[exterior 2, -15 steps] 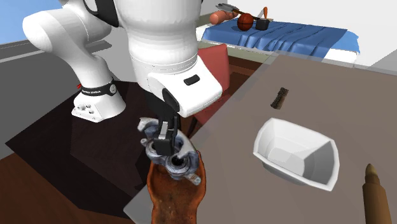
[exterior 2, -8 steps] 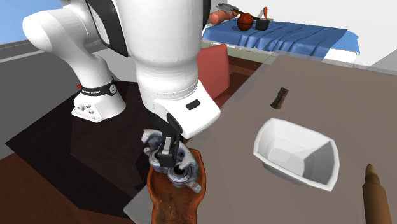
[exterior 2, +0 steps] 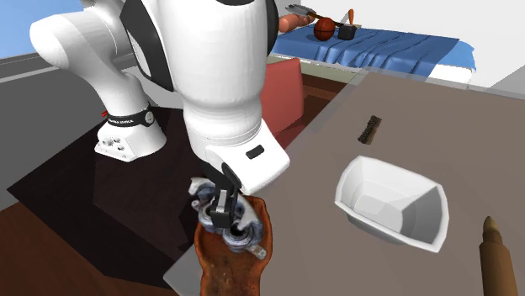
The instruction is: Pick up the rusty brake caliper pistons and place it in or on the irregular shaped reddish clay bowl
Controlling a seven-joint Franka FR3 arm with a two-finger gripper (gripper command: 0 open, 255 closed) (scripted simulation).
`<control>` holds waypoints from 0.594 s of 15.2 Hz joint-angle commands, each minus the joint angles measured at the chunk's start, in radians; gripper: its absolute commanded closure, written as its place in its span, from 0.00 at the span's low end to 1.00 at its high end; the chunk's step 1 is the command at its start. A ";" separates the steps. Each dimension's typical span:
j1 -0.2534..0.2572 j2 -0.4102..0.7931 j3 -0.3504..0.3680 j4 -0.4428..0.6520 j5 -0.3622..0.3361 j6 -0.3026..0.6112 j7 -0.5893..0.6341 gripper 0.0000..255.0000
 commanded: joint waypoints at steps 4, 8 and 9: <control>0.000 0.000 0.000 0.001 0.000 0.000 0.000 0.00; 0.000 0.000 0.000 0.001 0.000 0.000 0.000 0.00; 0.001 -0.020 -0.004 0.015 -0.013 -0.032 0.009 0.00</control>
